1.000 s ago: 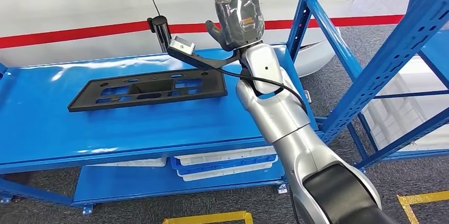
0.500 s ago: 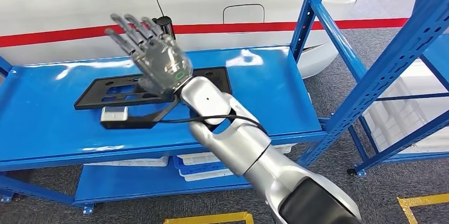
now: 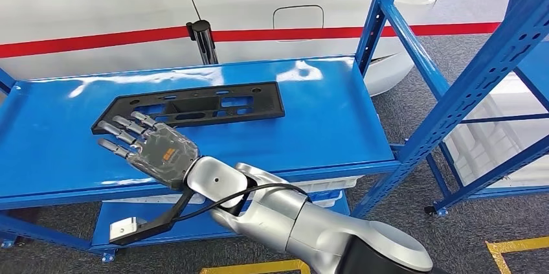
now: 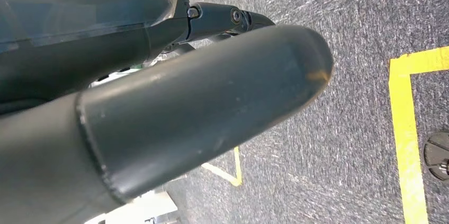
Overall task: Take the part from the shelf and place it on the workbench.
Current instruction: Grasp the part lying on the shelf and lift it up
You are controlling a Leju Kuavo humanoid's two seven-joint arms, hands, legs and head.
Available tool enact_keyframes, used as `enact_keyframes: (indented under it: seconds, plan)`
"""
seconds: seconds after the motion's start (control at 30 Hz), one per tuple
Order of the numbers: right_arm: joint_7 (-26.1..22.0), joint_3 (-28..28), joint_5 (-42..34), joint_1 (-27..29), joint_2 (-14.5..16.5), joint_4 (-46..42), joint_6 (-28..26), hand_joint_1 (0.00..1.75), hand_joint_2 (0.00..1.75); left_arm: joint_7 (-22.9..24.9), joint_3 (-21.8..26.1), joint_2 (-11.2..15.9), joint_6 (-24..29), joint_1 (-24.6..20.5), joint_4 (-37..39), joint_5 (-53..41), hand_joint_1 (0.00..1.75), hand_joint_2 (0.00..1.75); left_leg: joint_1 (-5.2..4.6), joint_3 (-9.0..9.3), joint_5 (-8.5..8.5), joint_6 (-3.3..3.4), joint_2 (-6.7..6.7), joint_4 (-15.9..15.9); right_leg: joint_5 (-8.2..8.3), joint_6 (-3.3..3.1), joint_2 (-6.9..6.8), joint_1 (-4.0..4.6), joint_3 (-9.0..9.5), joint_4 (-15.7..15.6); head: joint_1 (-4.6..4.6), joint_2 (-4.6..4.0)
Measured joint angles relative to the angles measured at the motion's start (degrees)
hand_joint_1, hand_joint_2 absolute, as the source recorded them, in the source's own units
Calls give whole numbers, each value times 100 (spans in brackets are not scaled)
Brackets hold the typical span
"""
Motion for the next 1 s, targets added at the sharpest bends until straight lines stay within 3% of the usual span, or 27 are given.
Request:
enact_keyframes:
  seconds: [0.23, 0.43, 0.67, 1.0]
  plan:
    - [718, 198, -140, -70, -3, 1077, -252, 0, 175, -10, -1, -24, 29, 0, 0, -133, 0, 0, 0, 4, 1, 0, 0, 1, 0, 0, 1, 0, 2, 0, 0, 0]
    - [1159, -44, -221, -252, -11, 2181, -537, 0, 175, -100, -34, -46, 10, 3, 0, -267, 0, 0, 0, 6, 1, 0, -3, 2, 0, 0, 1, 0, 4, 0, 1, 0]
    - [1336, -439, -104, -372, -23, 2922, -682, 0, 175, -128, -96, -51, -9, 5, 0, -341, 0, 0, 0, 9, 0, 1, -2, 3, 0, 1, 1, 0, 4, 0, -1, 0]
    - [1441, -1058, 303, -396, -115, 3205, -733, 0, 175, -168, -87, -72, -2, 5, 0, -361, 0, 0, 0, 23, -4, 3, -1, 3, 0, 1, 2, 0, 20, -1, 0, 0]
